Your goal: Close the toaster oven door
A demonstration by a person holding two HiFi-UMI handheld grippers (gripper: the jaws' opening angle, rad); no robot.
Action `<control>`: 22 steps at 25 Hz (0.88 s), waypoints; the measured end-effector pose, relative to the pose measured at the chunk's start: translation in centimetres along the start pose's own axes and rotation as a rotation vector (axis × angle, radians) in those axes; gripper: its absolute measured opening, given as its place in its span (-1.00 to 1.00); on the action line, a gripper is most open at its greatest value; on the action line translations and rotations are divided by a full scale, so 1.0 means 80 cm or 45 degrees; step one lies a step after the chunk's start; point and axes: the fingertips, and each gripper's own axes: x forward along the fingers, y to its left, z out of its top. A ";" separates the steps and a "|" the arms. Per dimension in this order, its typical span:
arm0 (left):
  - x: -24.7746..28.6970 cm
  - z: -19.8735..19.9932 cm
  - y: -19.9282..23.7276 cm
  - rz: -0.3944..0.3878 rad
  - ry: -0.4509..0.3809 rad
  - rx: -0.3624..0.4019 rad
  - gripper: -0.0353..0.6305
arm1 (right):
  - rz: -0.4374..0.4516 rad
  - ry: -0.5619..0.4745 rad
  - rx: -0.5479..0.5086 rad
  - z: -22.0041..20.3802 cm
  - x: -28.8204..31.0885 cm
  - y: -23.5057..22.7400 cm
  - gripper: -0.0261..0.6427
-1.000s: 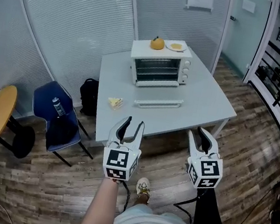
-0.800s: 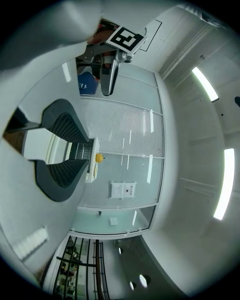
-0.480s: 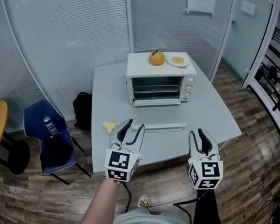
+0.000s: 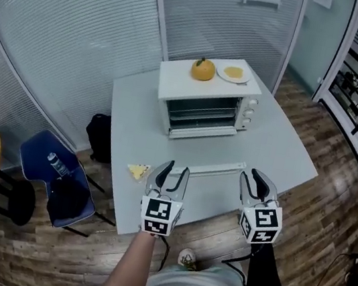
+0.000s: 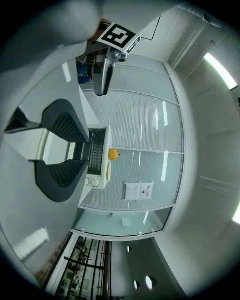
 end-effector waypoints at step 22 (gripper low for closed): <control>0.065 -0.194 -0.008 0.113 0.387 -0.180 -0.35 | 0.209 0.420 0.058 -0.192 0.098 -0.008 -0.65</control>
